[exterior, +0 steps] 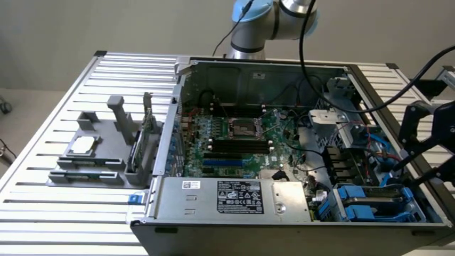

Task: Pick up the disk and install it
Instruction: 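Insert the first disk wire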

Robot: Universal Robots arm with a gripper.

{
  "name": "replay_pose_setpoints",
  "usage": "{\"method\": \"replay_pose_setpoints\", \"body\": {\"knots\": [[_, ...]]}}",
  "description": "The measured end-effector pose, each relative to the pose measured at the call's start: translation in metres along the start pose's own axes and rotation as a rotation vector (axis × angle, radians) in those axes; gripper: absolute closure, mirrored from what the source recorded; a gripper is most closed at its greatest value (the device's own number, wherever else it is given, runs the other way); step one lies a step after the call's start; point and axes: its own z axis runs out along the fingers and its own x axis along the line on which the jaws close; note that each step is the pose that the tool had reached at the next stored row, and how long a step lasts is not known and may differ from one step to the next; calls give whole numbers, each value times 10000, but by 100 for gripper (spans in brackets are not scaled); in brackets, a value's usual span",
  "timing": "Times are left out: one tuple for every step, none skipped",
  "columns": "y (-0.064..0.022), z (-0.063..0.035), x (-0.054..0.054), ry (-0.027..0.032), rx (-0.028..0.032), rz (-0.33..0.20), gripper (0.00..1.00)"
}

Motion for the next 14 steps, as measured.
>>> {"method": "replay_pose_setpoints", "body": {"knots": [[-4, -1, -4, 5, -2, -27, 64], [-9, 0, -8, 19, -9, -50, 64], [-14, -1, -13, 45, -27, -72, 64], [-21, 0, -20, 102, -62, -95, 64], [-27, -1, -26, 190, -118, -119, 64], [-34, 0, -33, 311, -194, -145, 64], [-42, 0, -41, 417, -262, -166, 64], [-54, 1, -52, 506, -321, -185, 64], [-73, 0, -74, 528, -341, -190, 64], [-93, 0, -100, 527, -354, -194, 64], [-112, 0, -126, 516, -374, -200, 64], [-130, 0, -149, 500, -396, -209, 64], [-146, 0, -170, 488, -421, -218, 64], [-157, 0, -179, 484, -445, -231, 64]]}}
